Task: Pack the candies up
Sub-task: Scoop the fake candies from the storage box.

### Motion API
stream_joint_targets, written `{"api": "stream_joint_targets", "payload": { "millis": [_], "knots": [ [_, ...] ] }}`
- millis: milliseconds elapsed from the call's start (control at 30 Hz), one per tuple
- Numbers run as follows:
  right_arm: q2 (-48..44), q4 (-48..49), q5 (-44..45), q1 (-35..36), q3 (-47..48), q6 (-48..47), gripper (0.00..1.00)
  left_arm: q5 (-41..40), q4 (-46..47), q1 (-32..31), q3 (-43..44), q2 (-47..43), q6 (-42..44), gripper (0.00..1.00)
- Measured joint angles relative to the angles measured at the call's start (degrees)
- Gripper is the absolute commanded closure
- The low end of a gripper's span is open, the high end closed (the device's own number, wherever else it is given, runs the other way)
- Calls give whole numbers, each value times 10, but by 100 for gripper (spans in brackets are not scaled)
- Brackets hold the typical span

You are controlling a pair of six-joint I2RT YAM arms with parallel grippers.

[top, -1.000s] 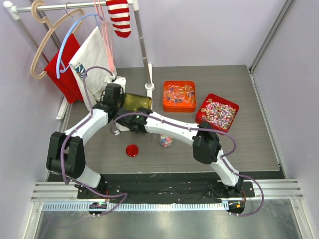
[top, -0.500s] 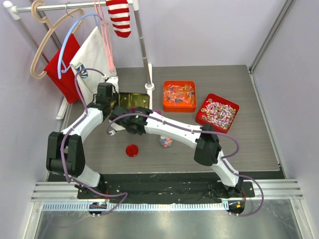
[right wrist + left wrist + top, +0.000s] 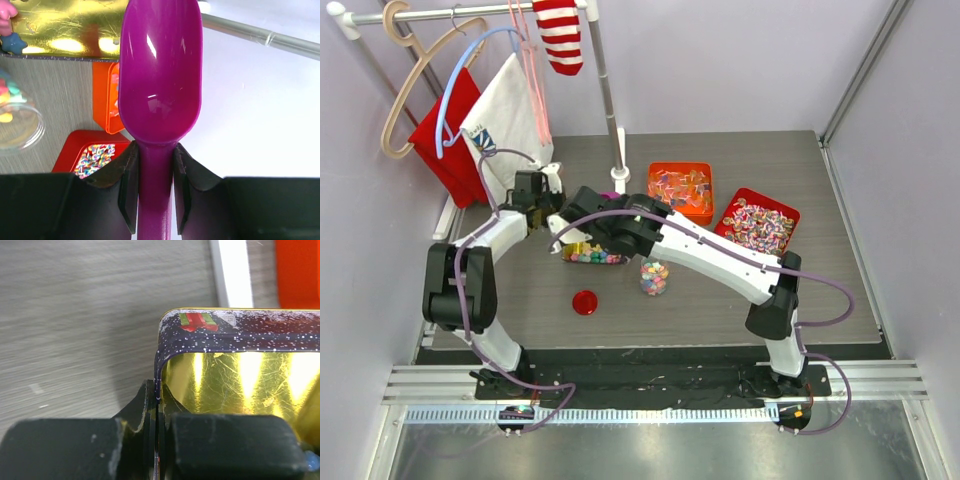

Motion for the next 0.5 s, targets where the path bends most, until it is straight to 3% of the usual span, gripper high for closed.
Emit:
{"api": "stream_joint_targets", "payload": {
  "millis": [300, 500],
  "knots": [
    [-3, -60, -14, 1, 27, -4, 99, 177, 2, 39, 9, 43, -47, 100],
    [11, -64, -14, 4, 38, -16, 99, 242, 7, 45, 13, 48, -60, 100]
  ]
}}
